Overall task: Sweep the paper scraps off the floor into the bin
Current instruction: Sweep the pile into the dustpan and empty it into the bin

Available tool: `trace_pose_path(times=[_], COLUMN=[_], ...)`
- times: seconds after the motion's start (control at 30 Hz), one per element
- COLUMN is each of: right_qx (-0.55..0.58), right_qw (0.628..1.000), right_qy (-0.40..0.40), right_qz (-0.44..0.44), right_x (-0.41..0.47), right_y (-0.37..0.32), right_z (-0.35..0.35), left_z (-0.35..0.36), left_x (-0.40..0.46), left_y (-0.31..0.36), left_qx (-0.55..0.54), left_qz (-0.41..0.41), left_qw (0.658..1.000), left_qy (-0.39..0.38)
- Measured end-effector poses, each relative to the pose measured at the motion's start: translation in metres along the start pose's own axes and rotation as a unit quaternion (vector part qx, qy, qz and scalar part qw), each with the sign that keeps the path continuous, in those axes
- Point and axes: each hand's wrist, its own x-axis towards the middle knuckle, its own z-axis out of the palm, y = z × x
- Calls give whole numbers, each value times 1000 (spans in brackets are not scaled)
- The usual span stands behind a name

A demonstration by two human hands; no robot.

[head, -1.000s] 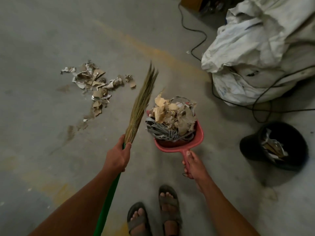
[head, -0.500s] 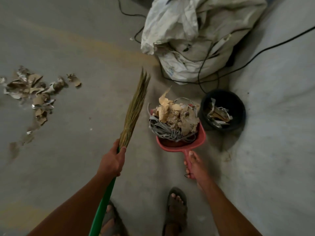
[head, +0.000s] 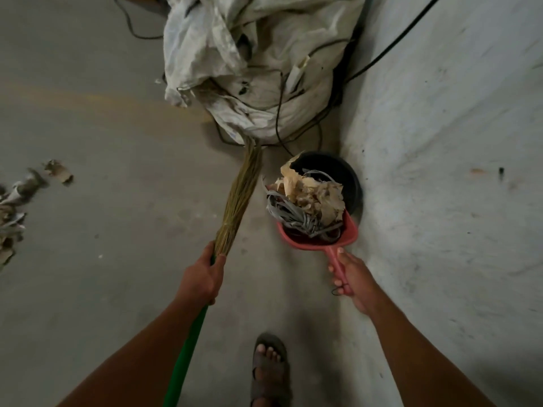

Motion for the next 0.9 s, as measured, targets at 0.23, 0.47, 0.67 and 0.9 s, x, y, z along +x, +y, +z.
trace_pose_path(times=[0.23, 0.47, 0.67, 0.9], right_qx=[29, 31, -12, -95], right_qw=[999, 998, 998, 993], right_qy=[-4, -3, 4, 45], right_qz=[19, 53, 65, 58], right_x=[24, 22, 3, -30], right_y=[-34, -94, -138, -159], right_z=[-29, -40, -43, -35], left_z=[14, 10, 6, -1], left_x=[6, 12, 12, 8], left_y=[13, 19, 23, 27], left_qx=[31, 49, 49, 54], left_qz=[-4, -1, 1, 10], left_qw=[1000, 999, 999, 998], left_qy=[-4, -13, -13, -13])
